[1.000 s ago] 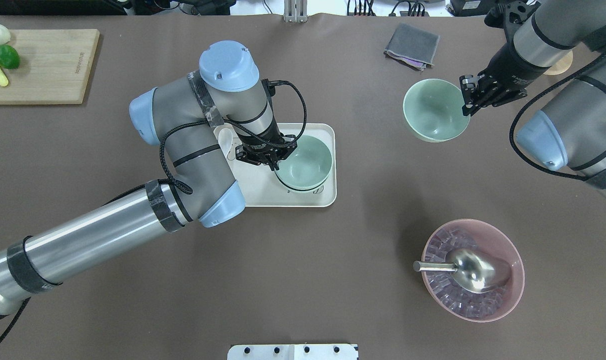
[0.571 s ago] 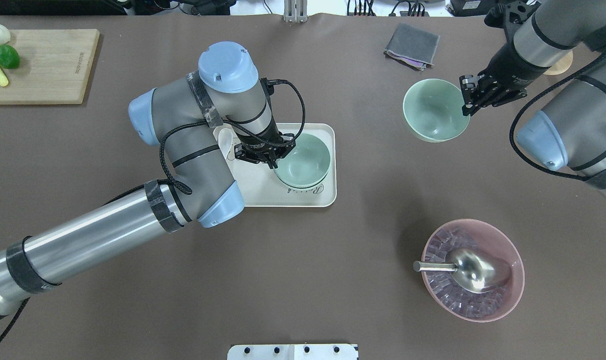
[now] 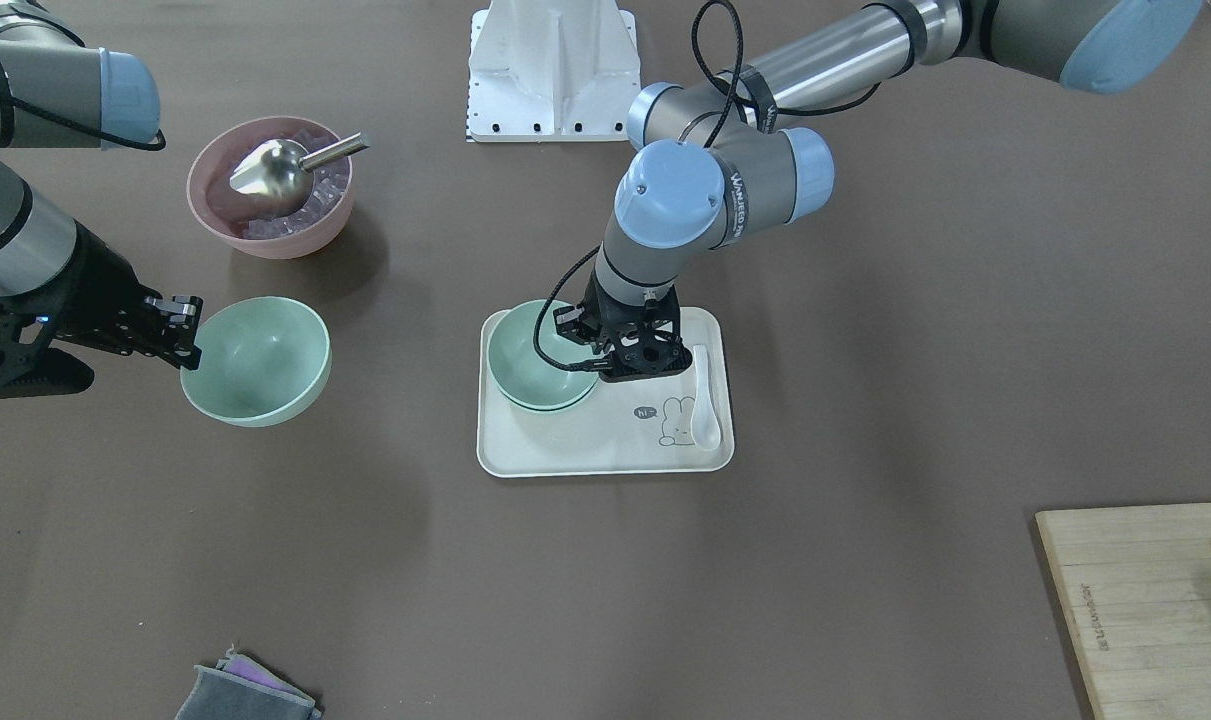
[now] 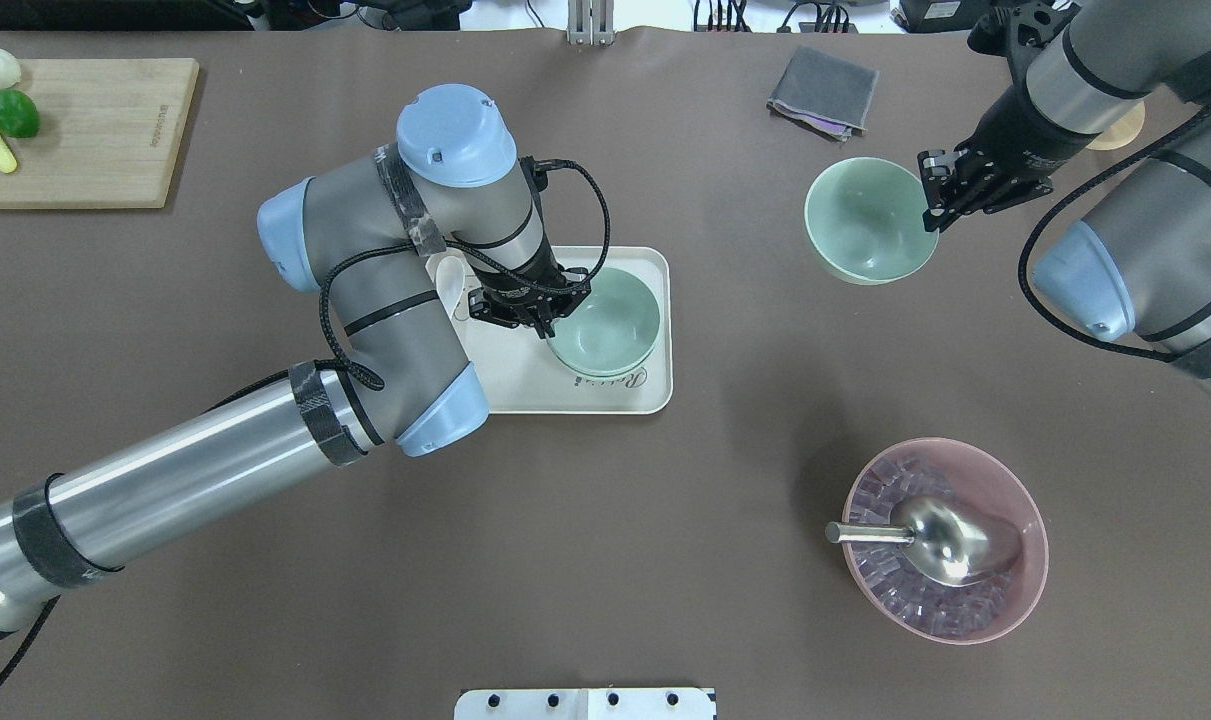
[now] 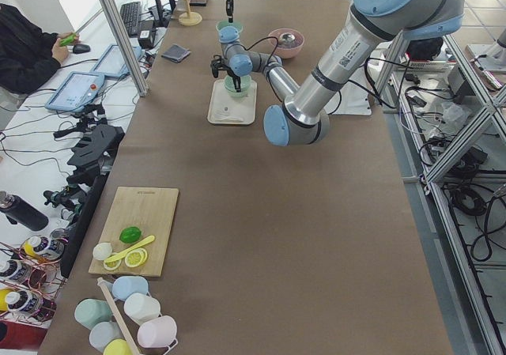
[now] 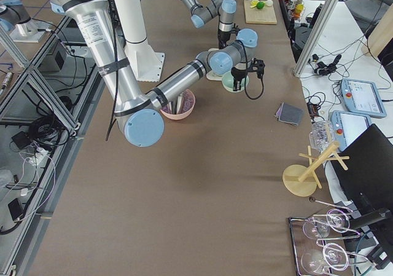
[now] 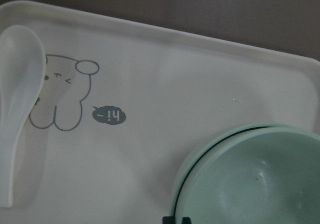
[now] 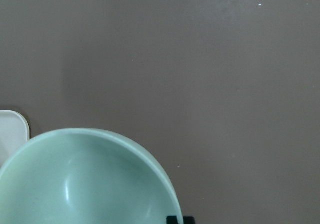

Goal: Stack green bowls together

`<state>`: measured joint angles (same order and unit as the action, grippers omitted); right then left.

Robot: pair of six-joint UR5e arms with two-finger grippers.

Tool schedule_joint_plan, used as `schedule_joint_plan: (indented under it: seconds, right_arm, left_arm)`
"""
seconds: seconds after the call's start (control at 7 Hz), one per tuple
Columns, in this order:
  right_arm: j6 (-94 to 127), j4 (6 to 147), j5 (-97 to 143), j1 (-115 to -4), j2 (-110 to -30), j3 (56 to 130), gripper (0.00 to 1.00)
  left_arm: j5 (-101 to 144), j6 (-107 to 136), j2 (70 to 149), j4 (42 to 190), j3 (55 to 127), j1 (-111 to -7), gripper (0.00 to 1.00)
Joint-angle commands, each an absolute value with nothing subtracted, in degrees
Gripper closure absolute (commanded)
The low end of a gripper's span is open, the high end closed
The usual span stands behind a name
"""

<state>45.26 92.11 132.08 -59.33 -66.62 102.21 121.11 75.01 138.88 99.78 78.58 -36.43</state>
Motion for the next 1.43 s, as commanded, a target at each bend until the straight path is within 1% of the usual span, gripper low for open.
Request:
schedule_joint_plan:
  seconds: [0.0,0.57,0.71,0.86,1.0,1.29]
  right_arm:
    - [45.3,92.1,132.0,-59.3,-66.7,102.1,1.00]
    - [45.2,92.0,132.3,-59.5,-67.2,102.1,1.00]
    - [45.2,92.1,132.3,-59.5,-67.3,102.1,1.00]
    - [45.2,92.0,132.2,-59.5,-67.3,102.1,1.00]
    - [45.2,92.0,132.2,-59.5,-67.3,102.1,1.00]
    - [45.2,92.1,132.3,-59.5,-67.2,102.1,1.00]
  left_arm:
    - [121.1,75.6,139.0,99.8,78.6,-36.3,1.00]
    - [119.2,76.6,139.0,101.0,78.0,-35.7,1.00]
    - [119.2,76.6,138.9,102.0,77.9,-35.6,0.94]
    - [119.1,76.3,138.7,102.4,77.9,-35.5,0.15]
    - [119.1,76.3,138.8,102.7,78.2,-35.6,0.02]
    - [119.4,76.4,138.7,102.2,79.6,-36.0,0.01]
